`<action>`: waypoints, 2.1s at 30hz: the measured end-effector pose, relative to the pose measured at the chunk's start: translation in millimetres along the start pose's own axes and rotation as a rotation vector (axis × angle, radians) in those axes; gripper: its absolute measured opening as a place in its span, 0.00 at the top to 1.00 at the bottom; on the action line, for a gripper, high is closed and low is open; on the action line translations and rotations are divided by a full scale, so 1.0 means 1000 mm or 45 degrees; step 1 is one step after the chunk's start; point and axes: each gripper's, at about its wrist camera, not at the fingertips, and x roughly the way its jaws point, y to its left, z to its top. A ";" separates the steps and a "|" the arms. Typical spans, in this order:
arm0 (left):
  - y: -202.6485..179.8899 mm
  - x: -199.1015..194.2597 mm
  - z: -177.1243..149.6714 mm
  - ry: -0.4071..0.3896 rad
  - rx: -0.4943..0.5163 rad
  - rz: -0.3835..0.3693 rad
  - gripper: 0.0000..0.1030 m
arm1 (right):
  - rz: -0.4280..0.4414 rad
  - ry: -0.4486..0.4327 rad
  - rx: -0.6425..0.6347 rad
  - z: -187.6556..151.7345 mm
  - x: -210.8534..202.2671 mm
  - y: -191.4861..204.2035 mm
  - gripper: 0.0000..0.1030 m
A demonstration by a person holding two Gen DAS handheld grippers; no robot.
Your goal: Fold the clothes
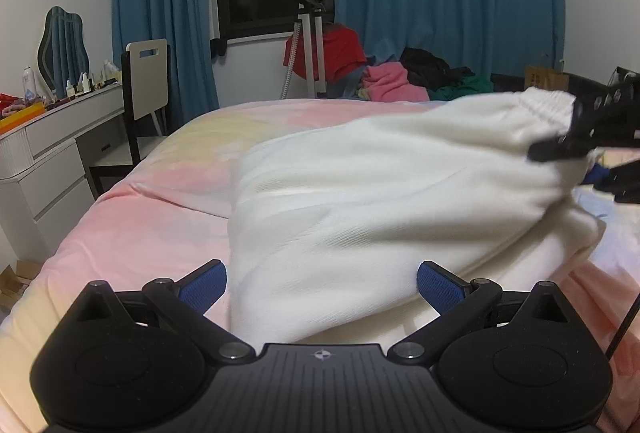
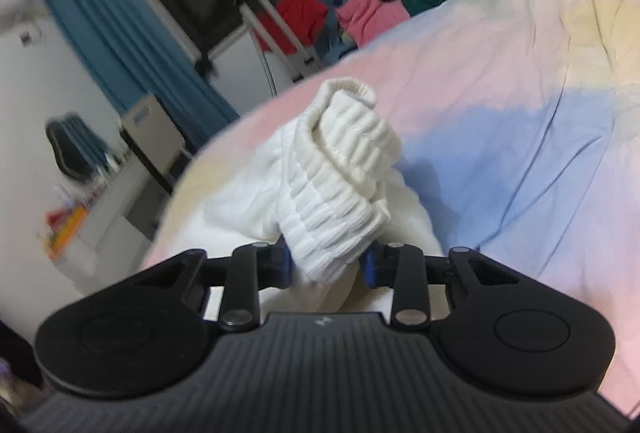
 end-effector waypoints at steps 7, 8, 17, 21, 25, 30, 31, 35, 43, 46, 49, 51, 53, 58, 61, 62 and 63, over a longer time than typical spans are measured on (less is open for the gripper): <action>-0.011 0.004 -0.008 0.027 0.063 0.044 0.00 | -0.163 0.036 0.073 0.006 0.018 -0.029 0.63; -0.013 0.004 -0.009 0.028 0.074 0.048 0.00 | -0.164 0.050 0.072 0.005 0.019 -0.031 0.63; 0.003 0.007 -0.012 0.082 -0.031 0.034 0.00 | -0.216 0.118 0.074 -0.002 0.042 -0.044 0.19; 0.021 0.013 -0.012 0.136 -0.166 0.002 0.00 | -0.092 0.246 0.198 -0.006 0.061 -0.060 0.15; 0.036 0.020 -0.011 0.192 -0.295 -0.036 0.00 | -0.070 0.271 0.136 -0.011 0.063 -0.051 0.15; 0.051 0.022 -0.010 0.244 -0.382 -0.080 0.00 | -0.099 0.292 -0.129 -0.022 0.060 -0.023 0.24; 0.053 0.021 -0.009 0.255 -0.381 -0.092 0.00 | -0.112 0.287 -0.149 -0.023 0.059 -0.020 0.30; 0.064 0.012 -0.003 0.280 -0.378 -0.162 0.03 | -0.116 0.232 -0.163 -0.019 0.046 -0.013 0.53; 0.120 -0.005 0.008 0.159 -0.608 -0.367 0.01 | -0.049 0.070 -0.181 -0.005 0.010 0.006 0.66; 0.130 0.022 0.005 0.205 -0.742 -0.350 0.02 | -0.048 0.055 -0.204 -0.004 0.013 0.009 0.66; 0.133 0.053 0.000 0.300 -0.849 -0.419 0.04 | -0.061 0.062 -0.180 -0.004 0.021 0.003 0.66; 0.133 0.073 -0.004 0.371 -0.925 -0.504 0.05 | -0.054 0.069 -0.157 -0.004 0.023 -0.002 0.66; 0.134 0.083 -0.010 0.399 -0.968 -0.534 0.06 | -0.053 0.072 -0.151 -0.003 0.024 -0.003 0.66; 0.135 0.079 -0.009 0.374 -0.962 -0.534 0.32 | -0.057 0.061 -0.145 -0.004 0.023 -0.002 0.66; 0.135 0.066 0.000 0.331 -0.896 -0.479 0.55 | -0.038 0.022 -0.103 -0.006 0.014 0.004 0.67; 0.135 0.057 0.006 0.299 -0.882 -0.478 0.59 | -0.031 0.009 -0.092 -0.007 0.010 0.008 0.68; 0.135 0.049 0.011 0.267 -0.869 -0.476 0.60 | -0.025 -0.006 -0.088 -0.008 0.005 0.013 0.69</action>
